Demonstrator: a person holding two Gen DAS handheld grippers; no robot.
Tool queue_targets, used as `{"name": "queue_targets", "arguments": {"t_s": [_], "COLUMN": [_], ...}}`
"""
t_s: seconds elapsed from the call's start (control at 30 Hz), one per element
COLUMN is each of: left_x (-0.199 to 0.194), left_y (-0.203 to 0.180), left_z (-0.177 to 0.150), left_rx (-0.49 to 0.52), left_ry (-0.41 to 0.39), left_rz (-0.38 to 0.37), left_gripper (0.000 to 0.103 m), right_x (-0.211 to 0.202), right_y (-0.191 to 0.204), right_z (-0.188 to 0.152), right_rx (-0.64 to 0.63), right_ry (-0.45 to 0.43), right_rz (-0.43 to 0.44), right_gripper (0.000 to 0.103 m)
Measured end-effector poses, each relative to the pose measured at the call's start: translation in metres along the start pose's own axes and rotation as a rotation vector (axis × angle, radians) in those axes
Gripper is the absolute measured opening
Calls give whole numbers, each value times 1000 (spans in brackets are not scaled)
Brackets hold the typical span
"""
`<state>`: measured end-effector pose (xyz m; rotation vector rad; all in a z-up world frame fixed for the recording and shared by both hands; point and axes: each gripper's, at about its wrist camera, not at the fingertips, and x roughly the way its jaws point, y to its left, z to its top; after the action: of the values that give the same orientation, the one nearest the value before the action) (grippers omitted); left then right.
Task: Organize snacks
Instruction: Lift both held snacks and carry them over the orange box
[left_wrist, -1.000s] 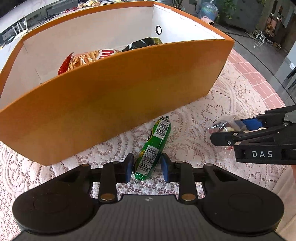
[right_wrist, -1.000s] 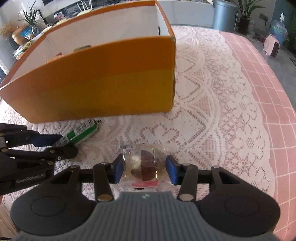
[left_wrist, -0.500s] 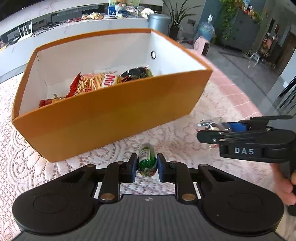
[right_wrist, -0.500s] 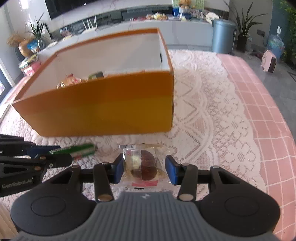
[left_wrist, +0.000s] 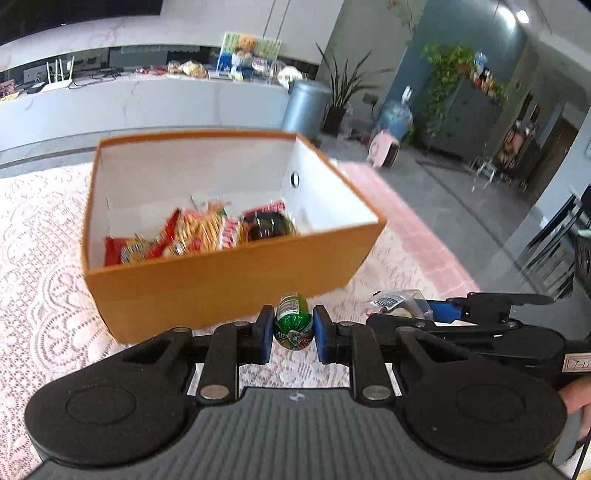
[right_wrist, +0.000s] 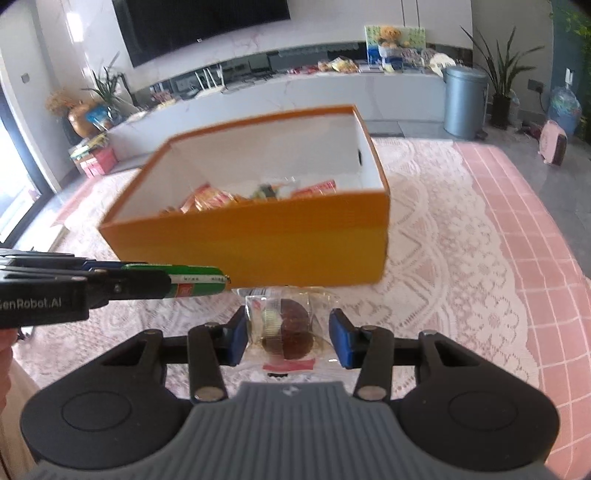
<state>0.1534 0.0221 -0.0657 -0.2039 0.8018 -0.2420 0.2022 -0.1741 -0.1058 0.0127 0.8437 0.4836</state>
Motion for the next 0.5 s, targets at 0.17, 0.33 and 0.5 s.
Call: {"name": "queue_targets", "arguments": {"t_s": [0.17, 0.33, 0.5], "left_x": [-16, -28, -36], "left_y": [7, 15, 21], "left_z": [14, 30, 52], "left_rx": [-19, -38, -29], "left_ry": [-57, -105, -166], "left_rz": [-15, -20, -3], "left_gripper": [24, 24, 24], "right_x": [-19, -25, -22], "right_y": [15, 24, 38], "right_z": [19, 42, 65], "right_rx": [-39, -67, -101], "right_ry": [-63, -104, -128], "right_rz": [4, 30, 46], "right_gripper": [44, 44, 44]}}
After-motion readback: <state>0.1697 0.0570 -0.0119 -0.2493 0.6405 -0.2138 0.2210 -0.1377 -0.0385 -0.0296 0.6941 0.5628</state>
